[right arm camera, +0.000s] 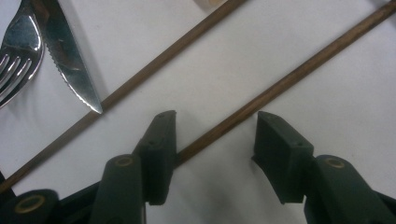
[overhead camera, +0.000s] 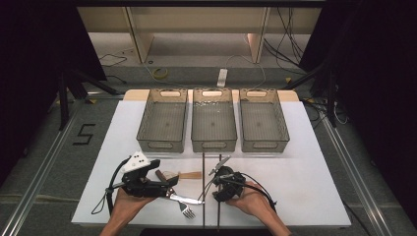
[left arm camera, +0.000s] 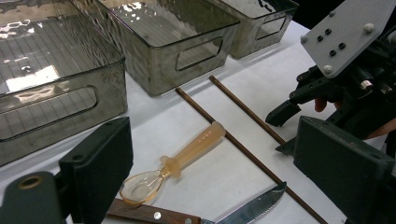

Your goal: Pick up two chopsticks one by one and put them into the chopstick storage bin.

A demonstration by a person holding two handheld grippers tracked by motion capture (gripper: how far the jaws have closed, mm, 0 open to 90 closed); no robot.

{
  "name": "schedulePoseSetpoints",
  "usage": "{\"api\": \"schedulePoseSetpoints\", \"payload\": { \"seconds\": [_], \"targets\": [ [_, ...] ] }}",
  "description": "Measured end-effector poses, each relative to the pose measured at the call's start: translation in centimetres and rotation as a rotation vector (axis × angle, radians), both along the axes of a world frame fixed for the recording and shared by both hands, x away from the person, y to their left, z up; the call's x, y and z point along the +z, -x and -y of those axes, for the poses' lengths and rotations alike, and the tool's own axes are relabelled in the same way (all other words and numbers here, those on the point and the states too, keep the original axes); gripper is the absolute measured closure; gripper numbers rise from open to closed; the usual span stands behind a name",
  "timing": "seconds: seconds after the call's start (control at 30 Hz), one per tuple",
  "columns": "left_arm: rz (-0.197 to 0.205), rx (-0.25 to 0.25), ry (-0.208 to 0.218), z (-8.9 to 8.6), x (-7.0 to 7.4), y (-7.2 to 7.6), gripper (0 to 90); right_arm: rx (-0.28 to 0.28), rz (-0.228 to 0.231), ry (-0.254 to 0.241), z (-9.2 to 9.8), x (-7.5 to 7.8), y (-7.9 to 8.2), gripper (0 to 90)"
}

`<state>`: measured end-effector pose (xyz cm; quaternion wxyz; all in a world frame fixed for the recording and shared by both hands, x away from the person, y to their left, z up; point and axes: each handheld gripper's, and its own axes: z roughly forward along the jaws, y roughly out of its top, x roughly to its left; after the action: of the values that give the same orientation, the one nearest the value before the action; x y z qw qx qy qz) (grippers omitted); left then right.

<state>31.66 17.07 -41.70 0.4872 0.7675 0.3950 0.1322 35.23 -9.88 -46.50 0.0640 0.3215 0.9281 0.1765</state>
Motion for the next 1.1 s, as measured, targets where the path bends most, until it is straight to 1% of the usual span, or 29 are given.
{"api": "schedulePoseSetpoints", "payload": {
  "seconds": [0.13,0.17,0.23,0.27,0.37,0.4,0.43,0.47,0.5,0.6,0.7,0.77,0.83,1.03,1.07,1.1],
  "targets": [
    [0.001,0.002,0.000,0.0,0.0,0.0,11.1,0.007,-0.007,0.006,0.0,0.1,-0.1,55.5],
    [0.000,0.002,0.001,0.0,0.0,0.0,11.1,0.015,-0.002,0.010,-0.1,0.2,-0.1,59.3],
    [-0.001,0.001,0.001,0.0,0.0,0.0,11.1,0.022,0.005,0.017,-0.3,0.3,0.0,61.0],
    [-0.002,0.000,0.002,0.0,0.0,0.0,11.1,0.027,0.010,0.025,-0.4,0.3,0.0,61.0],
    [-0.002,0.000,0.000,0.0,0.0,0.0,11.1,0.025,0.002,0.034,-0.5,0.3,-0.1,60.6],
    [-0.002,0.001,0.001,0.0,0.0,0.0,11.1,0.022,-0.001,0.035,-0.5,0.3,-0.1,59.3],
    [-0.001,0.000,0.002,0.0,0.0,0.0,11.1,0.019,0.003,0.042,-0.5,0.3,-0.1,55.7],
    [-0.001,-0.001,0.001,-0.1,0.0,0.0,11.1,0.005,0.012,0.053,-0.5,0.2,-0.2,49.2],
    [-0.002,-0.002,0.001,-0.1,0.0,0.0,11.1,0.005,0.012,0.053,-0.5,0.2,-0.2,49.2],
    [-0.003,-0.001,0.002,-0.1,0.0,0.0,11.1,-0.005,-0.010,0.041,-0.2,0.1,-0.5,48.3],
    [-0.002,-0.002,0.004,-0.1,0.0,0.0,11.1,-0.005,-0.015,0.041,-0.3,0.1,-0.6,48.8],
    [-0.001,-0.001,0.003,0.0,0.0,0.0,11.1,-0.004,-0.029,0.039,-0.3,0.1,-0.7,49.3],
    [-0.001,0.000,0.003,0.0,0.0,0.0,11.1,0.002,-0.048,0.051,-0.5,0.2,-1.0,50.0],
    [-0.001,0.000,0.003,0.0,0.0,0.0,11.1,0.021,-0.064,0.077,-0.7,0.3,-1.3,51.3],
    [-0.001,0.000,0.004,0.0,0.0,0.0,11.1,0.032,-0.065,0.084,-0.8,0.4,-1.4,56.0],
    [0.000,0.000,0.004,0.0,0.0,0.0,11.2,0.034,-0.068,0.086,-0.8,0.4,-1.4,57.9]
  ]
}}
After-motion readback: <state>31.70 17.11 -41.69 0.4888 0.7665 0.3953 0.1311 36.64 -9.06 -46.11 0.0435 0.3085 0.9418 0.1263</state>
